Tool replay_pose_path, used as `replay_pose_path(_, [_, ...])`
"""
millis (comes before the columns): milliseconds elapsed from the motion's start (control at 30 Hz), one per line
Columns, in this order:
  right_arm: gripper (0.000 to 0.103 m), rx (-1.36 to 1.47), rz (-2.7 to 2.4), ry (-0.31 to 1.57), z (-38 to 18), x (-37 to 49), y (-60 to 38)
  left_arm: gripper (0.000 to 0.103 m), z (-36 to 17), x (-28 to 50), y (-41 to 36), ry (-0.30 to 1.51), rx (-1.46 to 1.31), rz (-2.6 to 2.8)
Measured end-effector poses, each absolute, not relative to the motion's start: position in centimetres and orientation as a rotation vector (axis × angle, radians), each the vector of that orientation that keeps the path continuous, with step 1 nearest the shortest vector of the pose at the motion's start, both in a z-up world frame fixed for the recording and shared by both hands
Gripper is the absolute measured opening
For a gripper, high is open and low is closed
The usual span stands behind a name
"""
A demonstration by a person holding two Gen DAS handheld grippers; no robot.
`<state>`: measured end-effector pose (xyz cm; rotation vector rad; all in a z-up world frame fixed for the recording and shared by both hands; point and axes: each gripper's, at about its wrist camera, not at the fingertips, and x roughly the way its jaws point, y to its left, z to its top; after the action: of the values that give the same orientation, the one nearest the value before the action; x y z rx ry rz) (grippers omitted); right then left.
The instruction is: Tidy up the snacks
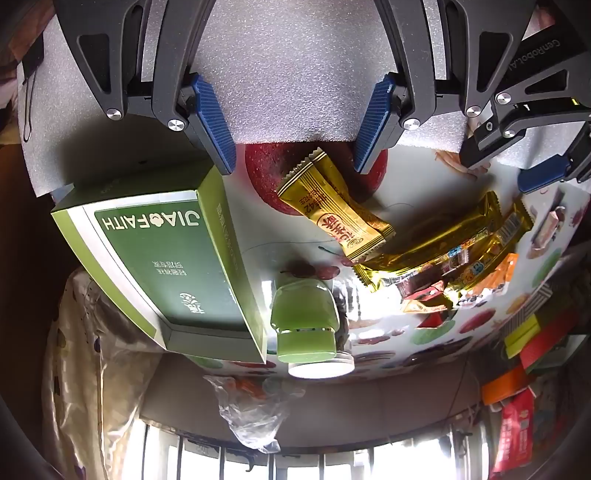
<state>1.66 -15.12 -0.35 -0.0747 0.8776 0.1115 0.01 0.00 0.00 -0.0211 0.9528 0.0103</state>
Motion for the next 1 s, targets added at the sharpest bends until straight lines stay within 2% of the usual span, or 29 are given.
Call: replay_pose_path(1000, [0.066, -0.073, 0.112, 0.876, -0.37, 1.67, -15.09, 0.079, -0.03, -0.26, 0.05, 0.952, -0.022, 0.02])
